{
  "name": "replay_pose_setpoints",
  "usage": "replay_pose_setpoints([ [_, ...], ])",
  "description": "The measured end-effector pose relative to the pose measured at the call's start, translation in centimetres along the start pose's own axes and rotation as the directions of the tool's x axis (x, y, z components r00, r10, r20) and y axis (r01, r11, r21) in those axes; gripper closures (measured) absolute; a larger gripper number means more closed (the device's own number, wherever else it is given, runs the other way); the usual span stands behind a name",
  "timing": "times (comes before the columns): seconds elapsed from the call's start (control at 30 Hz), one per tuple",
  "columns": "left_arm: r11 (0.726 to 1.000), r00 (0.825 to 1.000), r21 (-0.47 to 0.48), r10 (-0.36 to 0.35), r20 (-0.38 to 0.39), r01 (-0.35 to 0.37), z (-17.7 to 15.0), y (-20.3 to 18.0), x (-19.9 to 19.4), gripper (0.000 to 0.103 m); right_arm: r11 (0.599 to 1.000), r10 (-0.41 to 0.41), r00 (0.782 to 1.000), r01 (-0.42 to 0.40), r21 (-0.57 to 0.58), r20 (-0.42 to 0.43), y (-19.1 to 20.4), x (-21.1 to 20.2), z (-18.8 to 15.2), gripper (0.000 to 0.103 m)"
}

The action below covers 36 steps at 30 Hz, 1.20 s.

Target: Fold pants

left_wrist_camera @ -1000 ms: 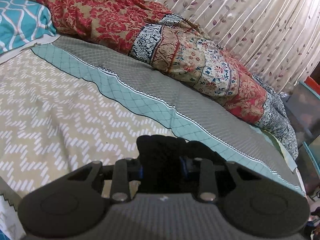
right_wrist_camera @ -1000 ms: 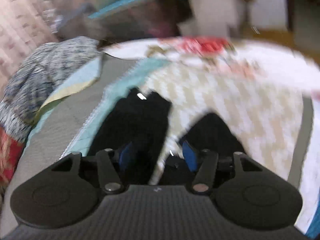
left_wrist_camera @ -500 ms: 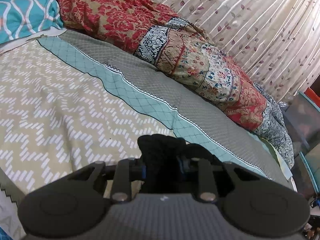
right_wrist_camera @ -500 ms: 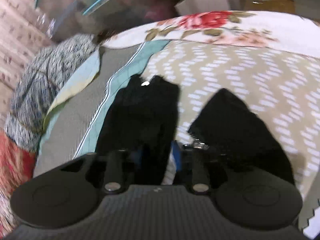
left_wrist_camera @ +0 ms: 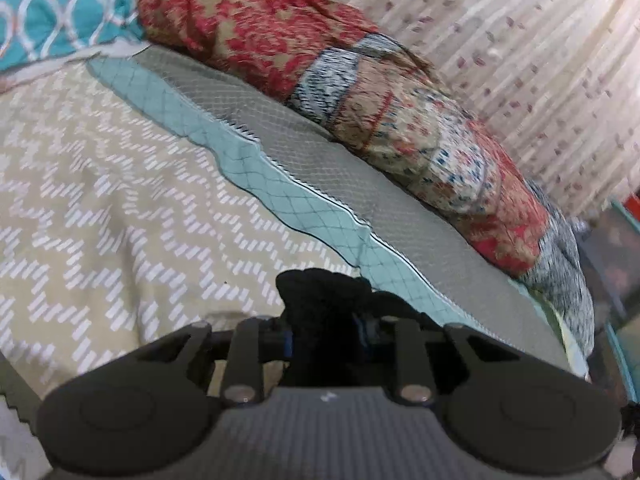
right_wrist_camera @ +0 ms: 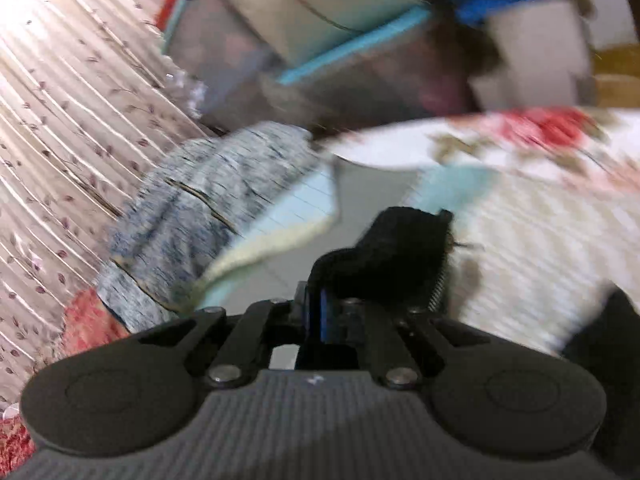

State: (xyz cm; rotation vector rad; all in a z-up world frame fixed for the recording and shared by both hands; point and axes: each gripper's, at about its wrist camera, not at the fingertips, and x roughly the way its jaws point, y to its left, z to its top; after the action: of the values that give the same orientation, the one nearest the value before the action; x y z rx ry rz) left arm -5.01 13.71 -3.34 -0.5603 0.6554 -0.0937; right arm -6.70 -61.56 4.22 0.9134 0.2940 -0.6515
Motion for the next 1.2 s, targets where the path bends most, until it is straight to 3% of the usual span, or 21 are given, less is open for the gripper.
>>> replay_pose_setpoints([
  [0.1,0.997,0.999,-0.056,0.047,0.026,-0.045,-0.1,0.8,0.8,0.08,1.0,-0.009,1.0,0.009,0.0,0.0,3.3,3.9,0.7,0.095],
  [0.13,0.995,0.997,-0.072,0.073,0.033,-0.071,-0.3,1.1,1.1,0.08,1.0,-0.011,1.0,0.011,-0.016,-0.026,4.0,5.5,0.4,0.091],
  [0.2,0.988,0.99,-0.074,0.14,0.022,-0.138,-0.6,1.2,1.9,0.076,0.993,-0.092,0.989,0.083,-0.078,-0.114,4.8,8.2,-1.0,0.07],
  [0.23,0.985,0.988,-0.077,0.155,0.0,-0.154,-0.7,1.3,2.3,0.072,0.988,-0.131,0.983,0.119,-0.099,-0.132,4.8,8.6,-1.7,0.052],
  [0.37,0.986,0.989,-0.077,0.144,-0.022,-0.145,-0.7,1.6,1.8,0.065,0.988,-0.088,0.988,0.07,-0.14,-0.13,2.1,6.4,-4.0,0.053],
  [0.43,0.985,0.987,-0.067,0.155,-0.028,-0.157,-0.7,1.6,0.9,0.055,0.99,-0.071,0.988,0.053,-0.132,-0.137,-0.5,4.0,-4.4,0.053],
  [0.53,0.988,0.989,-0.037,0.149,-0.027,-0.15,-1.0,1.6,-1.3,0.051,0.992,-0.072,0.99,0.058,-0.116,-0.123,-4.4,-0.6,-4.6,0.053],
  [0.7,0.984,0.984,0.011,0.176,-0.021,-0.176,-2.1,2.5,-6.2,0.037,0.975,-0.16,0.987,0.155,-0.161,-0.023,-11.2,-9.1,-3.7,0.052],
  [0.77,0.983,0.981,0.02,0.185,-0.053,-0.184,-2.9,3.5,-7.8,0.025,0.974,-0.183,0.983,0.18,-0.14,-0.011,-13.8,-11.5,-3.5,0.052],
  [0.87,0.984,0.974,0.004,0.178,-0.139,-0.179,-4.6,5.1,-9.3,0.019,0.974,-0.209,0.977,0.204,-0.097,-0.035,-16.5,-12.5,-3.8,0.051],
  [0.93,0.984,0.964,-0.04,0.162,-0.21,-0.174,-6.2,6.1,-10.0,0.015,0.975,-0.213,0.976,0.208,-0.083,-0.054,-17.3,-12.1,-4.1,0.051],
  [1.03,0.982,0.962,-0.062,0.158,-0.224,-0.176,-7.6,6.2,-11.3,0.014,0.963,-0.251,0.966,0.242,-0.118,-0.067,-16.5,-10.8,-4.5,0.051],
  [1.13,0.982,0.961,-0.05,0.167,-0.222,-0.182,-8.1,5.4,-12.0,0.012,0.955,-0.183,0.981,0.163,-0.247,-0.062,-14.0,-10.7,-5.7,0.05],
  [1.2,0.982,0.957,-0.04,0.171,-0.235,-0.185,-8.4,5.0,-11.9,0.012,0.934,-0.145,0.983,0.098,-0.343,-0.116,-12.2,-10.3,-7.2,0.047],
])
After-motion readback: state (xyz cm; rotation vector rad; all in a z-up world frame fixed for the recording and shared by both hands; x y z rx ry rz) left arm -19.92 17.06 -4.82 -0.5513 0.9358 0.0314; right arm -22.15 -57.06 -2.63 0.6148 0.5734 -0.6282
